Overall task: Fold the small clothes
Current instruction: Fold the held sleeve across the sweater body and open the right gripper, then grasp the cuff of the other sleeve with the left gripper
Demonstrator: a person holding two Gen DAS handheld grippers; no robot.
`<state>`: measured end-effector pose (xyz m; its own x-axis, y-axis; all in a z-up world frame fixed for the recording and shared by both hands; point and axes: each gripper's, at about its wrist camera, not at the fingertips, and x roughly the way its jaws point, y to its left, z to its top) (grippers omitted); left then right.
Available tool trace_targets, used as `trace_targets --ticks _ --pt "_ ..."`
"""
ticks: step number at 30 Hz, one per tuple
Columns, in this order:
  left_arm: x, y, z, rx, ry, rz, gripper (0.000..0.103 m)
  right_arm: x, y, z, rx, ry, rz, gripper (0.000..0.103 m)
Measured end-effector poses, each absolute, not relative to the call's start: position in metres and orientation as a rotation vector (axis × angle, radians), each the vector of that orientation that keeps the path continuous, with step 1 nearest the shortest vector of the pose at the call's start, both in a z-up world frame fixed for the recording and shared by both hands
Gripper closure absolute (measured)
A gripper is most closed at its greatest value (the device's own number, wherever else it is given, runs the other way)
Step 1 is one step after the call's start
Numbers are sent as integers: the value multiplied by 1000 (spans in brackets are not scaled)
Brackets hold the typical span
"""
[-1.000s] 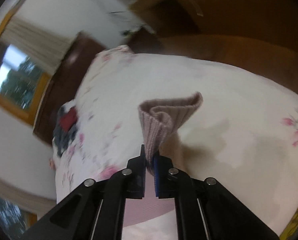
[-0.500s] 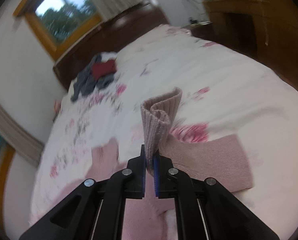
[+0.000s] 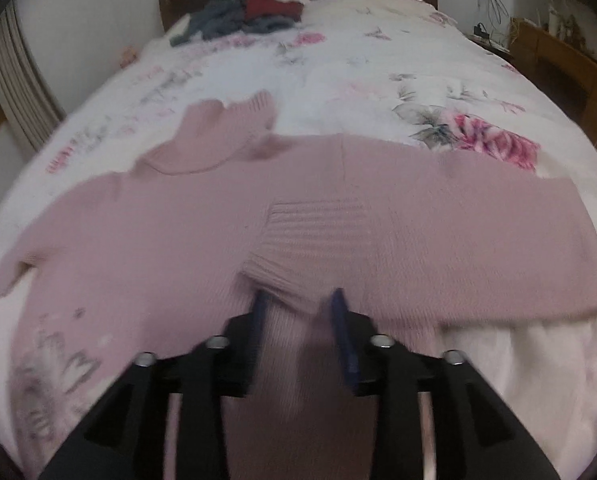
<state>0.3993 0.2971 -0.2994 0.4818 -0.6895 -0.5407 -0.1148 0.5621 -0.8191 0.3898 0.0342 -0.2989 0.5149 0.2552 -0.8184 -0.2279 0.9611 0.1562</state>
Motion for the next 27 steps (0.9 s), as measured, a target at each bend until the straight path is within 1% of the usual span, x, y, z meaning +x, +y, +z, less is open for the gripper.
trace_targets --ticks 4,7,9,11,15,20,22,23,25,27 --pt "456 270 -336 -1050 1115 -503 3 345 -9 -286 162 973 309 59" --pt "502 235 -366 -1125 1200 -565 3 304 -40 -287 227 969 302 57" --pt "519 217 -379 -1140 1254 -552 3 282 -56 -289 270 974 288 55" --pt "535 202 -388 -1082 1311 -517 3 263 -72 -293 322 981 270 55" --pt "554 184 -402 -1062 1365 -473 3 242 -87 -299 409 982 266 55" --pt "565 178 -408 -1033 1386 -393 3 238 -89 -304 462 980 302 55" --pt "567 181 -408 -1032 1374 -376 4 234 -87 -304 458 969 317 55" --pt "568 181 -408 -1018 1373 -364 6 232 -87 -305 453 967 320 55" --pt "572 180 -405 -962 1388 -347 23 230 -87 -306 458 964 322 55" --pt "577 176 -401 -882 1399 -339 66 229 -89 -306 468 959 323 55"
